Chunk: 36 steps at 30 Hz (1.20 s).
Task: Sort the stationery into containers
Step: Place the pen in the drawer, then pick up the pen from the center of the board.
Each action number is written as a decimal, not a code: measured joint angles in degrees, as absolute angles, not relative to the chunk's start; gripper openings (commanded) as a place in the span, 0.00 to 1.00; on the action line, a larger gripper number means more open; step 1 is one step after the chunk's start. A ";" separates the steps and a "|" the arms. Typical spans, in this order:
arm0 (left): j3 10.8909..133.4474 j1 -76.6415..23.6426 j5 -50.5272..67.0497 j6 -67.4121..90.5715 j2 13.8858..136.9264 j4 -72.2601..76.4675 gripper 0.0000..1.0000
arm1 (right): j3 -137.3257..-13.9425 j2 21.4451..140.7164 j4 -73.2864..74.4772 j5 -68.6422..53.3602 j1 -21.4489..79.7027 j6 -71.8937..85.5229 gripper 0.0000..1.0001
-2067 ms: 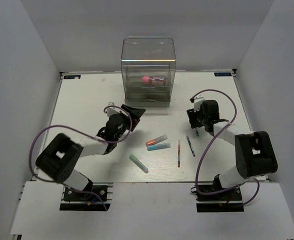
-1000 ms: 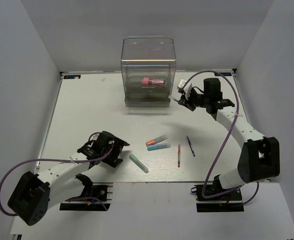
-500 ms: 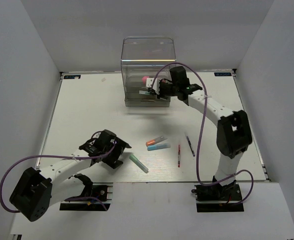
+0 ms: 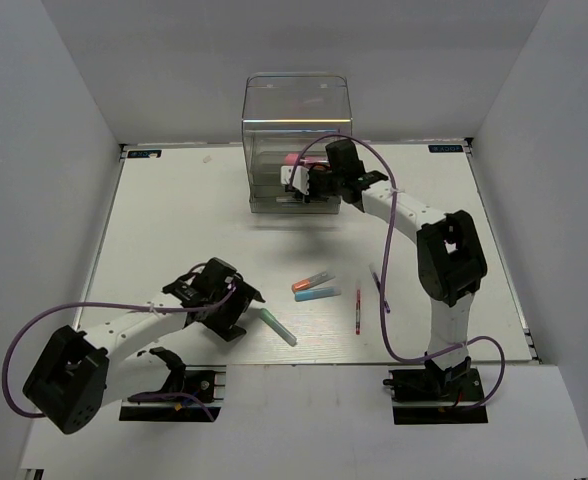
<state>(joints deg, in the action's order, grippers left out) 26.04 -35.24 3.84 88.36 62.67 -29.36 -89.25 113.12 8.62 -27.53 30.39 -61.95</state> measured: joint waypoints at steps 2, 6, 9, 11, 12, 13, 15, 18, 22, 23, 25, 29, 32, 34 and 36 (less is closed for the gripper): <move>27.05 -35.90 4.45 88.36 64.53 -29.12 1.00 | -88.51 112.95 8.29 -27.49 30.35 -62.00 0.32; 28.14 -37.15 4.95 88.31 66.46 -28.62 1.00 | -86.52 112.01 7.88 -27.55 30.35 -60.77 0.28; 28.77 -37.80 3.75 87.64 66.52 -29.63 0.97 | -84.47 109.32 7.49 -27.57 30.22 -56.62 0.17; 29.21 -38.17 2.28 86.41 66.26 -30.26 0.90 | -82.43 105.75 7.77 -27.62 30.13 -53.19 0.10; 29.47 -38.30 1.30 85.41 65.93 -30.41 0.86 | -81.08 103.35 7.92 -27.73 30.06 -51.48 0.10; 29.89 -38.39 0.25 83.77 65.54 -30.48 0.79 | -79.40 100.49 7.92 -28.05 29.95 -49.56 0.10; 31.05 -38.46 -1.54 80.07 64.86 -30.26 0.72 | -76.03 95.29 8.36 -28.80 29.82 -46.85 0.12; 34.22 -38.48 -4.01 70.94 64.95 -28.38 0.54 | -67.75 86.48 9.56 -30.04 29.39 -42.70 0.38; 39.03 -38.48 -4.97 60.71 67.83 -24.75 0.32 | -58.46 80.27 13.93 -29.91 29.02 -38.41 0.48; 40.07 -38.48 -4.84 57.58 68.84 -22.96 0.29 | -56.14 79.18 15.68 -29.30 28.86 -37.23 0.48; 41.28 -38.48 -3.42 52.93 70.54 -19.57 0.20 | -52.07 77.58 18.17 -27.53 28.27 -34.65 0.48; 44.03 -38.96 1.26 46.78 74.54 -13.21 0.17 | -45.63 74.46 21.71 -23.24 26.46 -30.39 0.48; 46.13 -40.14 5.04 44.84 77.52 -8.67 0.22 | -43.27 73.08 23.11 -19.27 24.95 -27.77 0.48; 47.70 -41.39 7.07 44.47 79.61 -6.07 0.36 | -42.96 72.95 23.53 -16.99 24.03 -26.28 0.48; 49.41 -42.89 8.51 44.27 82.00 -3.86 0.50 | -42.94 73.01 23.81 -15.05 23.09 -25.04 0.48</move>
<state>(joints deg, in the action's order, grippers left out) 49.41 -42.89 8.51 44.27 82.00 -3.86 -42.94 73.01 23.81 -15.05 23.09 -25.04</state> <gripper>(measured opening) 0.385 0.474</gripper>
